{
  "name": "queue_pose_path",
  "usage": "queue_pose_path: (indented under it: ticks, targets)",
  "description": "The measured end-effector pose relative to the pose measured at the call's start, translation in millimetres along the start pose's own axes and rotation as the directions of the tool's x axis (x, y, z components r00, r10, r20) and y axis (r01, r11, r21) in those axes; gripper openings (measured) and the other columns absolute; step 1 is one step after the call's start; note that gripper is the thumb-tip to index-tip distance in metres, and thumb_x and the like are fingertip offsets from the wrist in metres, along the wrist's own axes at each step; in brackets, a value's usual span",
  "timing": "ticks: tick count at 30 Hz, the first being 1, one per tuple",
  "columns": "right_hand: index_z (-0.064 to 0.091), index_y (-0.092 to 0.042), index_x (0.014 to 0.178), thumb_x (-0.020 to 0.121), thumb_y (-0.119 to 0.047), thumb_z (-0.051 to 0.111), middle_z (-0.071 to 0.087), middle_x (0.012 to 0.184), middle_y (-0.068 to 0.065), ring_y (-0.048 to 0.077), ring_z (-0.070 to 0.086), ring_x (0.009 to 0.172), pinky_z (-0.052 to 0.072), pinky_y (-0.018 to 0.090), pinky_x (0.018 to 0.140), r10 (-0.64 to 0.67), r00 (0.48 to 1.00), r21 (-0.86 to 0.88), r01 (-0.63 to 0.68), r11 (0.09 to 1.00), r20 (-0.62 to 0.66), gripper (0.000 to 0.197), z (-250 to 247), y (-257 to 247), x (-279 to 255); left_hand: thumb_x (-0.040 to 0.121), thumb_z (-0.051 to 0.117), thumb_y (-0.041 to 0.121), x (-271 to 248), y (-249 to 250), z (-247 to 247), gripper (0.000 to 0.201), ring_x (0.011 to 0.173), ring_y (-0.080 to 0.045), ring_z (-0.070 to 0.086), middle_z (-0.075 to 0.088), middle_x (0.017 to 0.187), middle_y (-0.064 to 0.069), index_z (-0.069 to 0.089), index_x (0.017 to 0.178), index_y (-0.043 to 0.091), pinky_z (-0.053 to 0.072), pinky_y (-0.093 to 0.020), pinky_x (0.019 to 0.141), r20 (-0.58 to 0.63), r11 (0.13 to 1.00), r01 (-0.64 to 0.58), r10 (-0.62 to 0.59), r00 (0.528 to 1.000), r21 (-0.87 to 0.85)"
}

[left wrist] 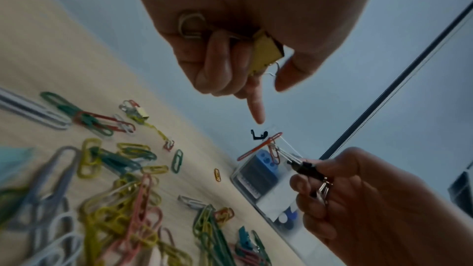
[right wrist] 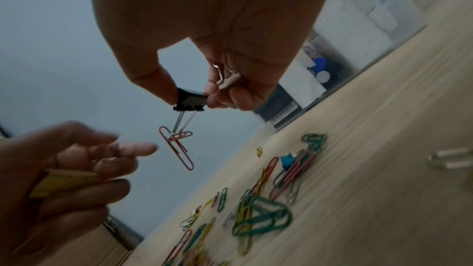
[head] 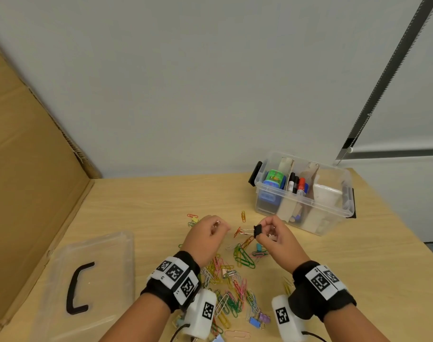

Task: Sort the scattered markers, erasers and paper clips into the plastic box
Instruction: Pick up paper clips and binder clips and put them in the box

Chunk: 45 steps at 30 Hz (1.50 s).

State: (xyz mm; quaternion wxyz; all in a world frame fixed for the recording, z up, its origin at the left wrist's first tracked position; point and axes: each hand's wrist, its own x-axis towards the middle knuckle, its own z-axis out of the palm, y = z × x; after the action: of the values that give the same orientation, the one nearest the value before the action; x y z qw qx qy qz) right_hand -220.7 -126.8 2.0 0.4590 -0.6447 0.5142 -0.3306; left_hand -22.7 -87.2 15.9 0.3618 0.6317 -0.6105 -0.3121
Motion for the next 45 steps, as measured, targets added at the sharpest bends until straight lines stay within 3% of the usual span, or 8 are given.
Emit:
queue_pose_path:
  ticks: [11, 21, 27, 32, 35, 37, 40, 45]
  targets:
    - [0.051, -0.006, 0.090, 0.091, -0.005, 0.052, 0.047, 0.068, -0.002, 0.002, 0.046, 0.051, 0.043, 0.015, 0.050, 0.107, 0.992, 0.209, -0.117, 0.971, 0.059, 0.001, 9, 2, -5, 0.084, 0.063, 0.043, 9, 0, 9, 0.021, 0.074, -0.005, 0.048, 0.052, 0.085, 0.008, 0.065, 0.095, 0.025, 0.044, -0.029, 0.070, 0.115, 0.983, -0.054, 0.034, 0.993, 0.174]
    - [0.049, -0.008, 0.087, 0.092, -0.003, 0.045, 0.048, 0.072, 0.007, 0.012, 0.042, 0.055, 0.042, 0.017, 0.051, 0.134, 0.987, 0.251, -0.152, 0.956, 0.085, 0.008, 8, 12, -4, 0.090, 0.058, 0.030, 6, -14, 0, 0.014, 0.046, -0.006, 0.037, 0.043, 0.048, 0.013, 0.058, 0.078, 0.024, 0.033, -0.024, 0.053, -0.018, 0.999, 0.031, -0.032, 0.999, -0.024]
    - [0.047, -0.007, 0.089, 0.091, -0.002, 0.028, 0.047, 0.072, 0.010, 0.015, 0.037, 0.053, 0.032, 0.026, 0.049, 0.308, 0.948, 0.761, -0.261, 0.595, 0.084, 0.020, 3, 25, -1, 0.094, 0.047, 0.039, -9, -29, -8, 0.024, 0.109, -0.015, 0.060, 0.057, 0.131, -0.002, 0.066, 0.107, 0.031, 0.049, -0.028, 0.091, 0.059, 0.943, 0.073, -0.097, 0.994, 0.323]
    - [0.054, -0.011, 0.083, 0.093, -0.028, 0.044, 0.053, 0.074, 0.006, 0.014, 0.042, 0.054, 0.035, 0.021, 0.039, 0.381, 0.915, 0.863, -0.298, 0.407, 0.137, 0.022, -10, 31, 3, 0.095, 0.048, 0.040, -23, -35, -11, 0.028, 0.099, -0.006, 0.060, 0.061, 0.119, 0.004, 0.065, 0.115, 0.029, 0.050, -0.028, 0.090, 0.052, 0.963, 0.073, -0.089, 0.995, 0.260]
    - [0.050, -0.017, 0.073, 0.089, -0.036, 0.059, 0.049, 0.064, 0.000, 0.010, 0.037, 0.048, 0.029, 0.020, 0.038, 0.423, 0.902, 0.580, -0.393, 0.714, 0.089, 0.027, -20, 26, 17, 0.094, 0.049, 0.040, -28, -43, -13, 0.025, 0.102, -0.006, 0.059, 0.061, 0.118, 0.006, 0.067, 0.110, 0.031, 0.048, -0.025, 0.092, 0.064, 0.969, 0.085, -0.102, 0.993, 0.231]
    - [0.050, -0.017, 0.072, 0.087, -0.033, 0.063, 0.050, 0.065, 0.000, 0.011, 0.041, 0.049, 0.034, 0.022, 0.044, 0.363, 0.930, 0.058, -0.366, 0.929, 0.050, 0.026, -23, 21, 30, 0.093, 0.050, 0.039, -29, -45, -13, 0.022, 0.103, -0.007, 0.059, 0.063, 0.113, 0.007, 0.067, 0.105, 0.031, 0.049, -0.028, 0.092, 0.067, 0.970, 0.090, -0.107, 0.992, 0.226]
    - [0.059, -0.022, 0.079, 0.083, -0.034, 0.066, 0.061, 0.086, -0.005, 0.012, 0.057, 0.078, 0.049, 0.026, 0.068, 0.230, 0.964, -0.622, -0.099, 0.777, 0.134, 0.015, -21, 15, 47, 0.094, 0.051, 0.037, -30, -47, -13, 0.019, 0.097, -0.005, 0.058, 0.065, 0.107, 0.009, 0.067, 0.101, 0.031, 0.048, -0.026, 0.089, 0.056, 0.972, 0.089, -0.104, 0.993, 0.217]
    - [0.060, -0.023, 0.090, 0.081, -0.023, 0.065, 0.057, 0.098, -0.004, 0.017, 0.053, 0.091, 0.044, 0.027, 0.077, 0.318, 0.897, -0.816, 0.077, 0.573, 0.308, 0.011, -5, 12, 57, 0.094, 0.051, 0.036, -33, -49, -12, 0.021, 0.097, -0.004, 0.058, 0.065, 0.107, 0.010, 0.068, 0.104, 0.029, 0.045, -0.021, 0.086, 0.050, 0.975, 0.087, -0.099, 0.994, 0.207]
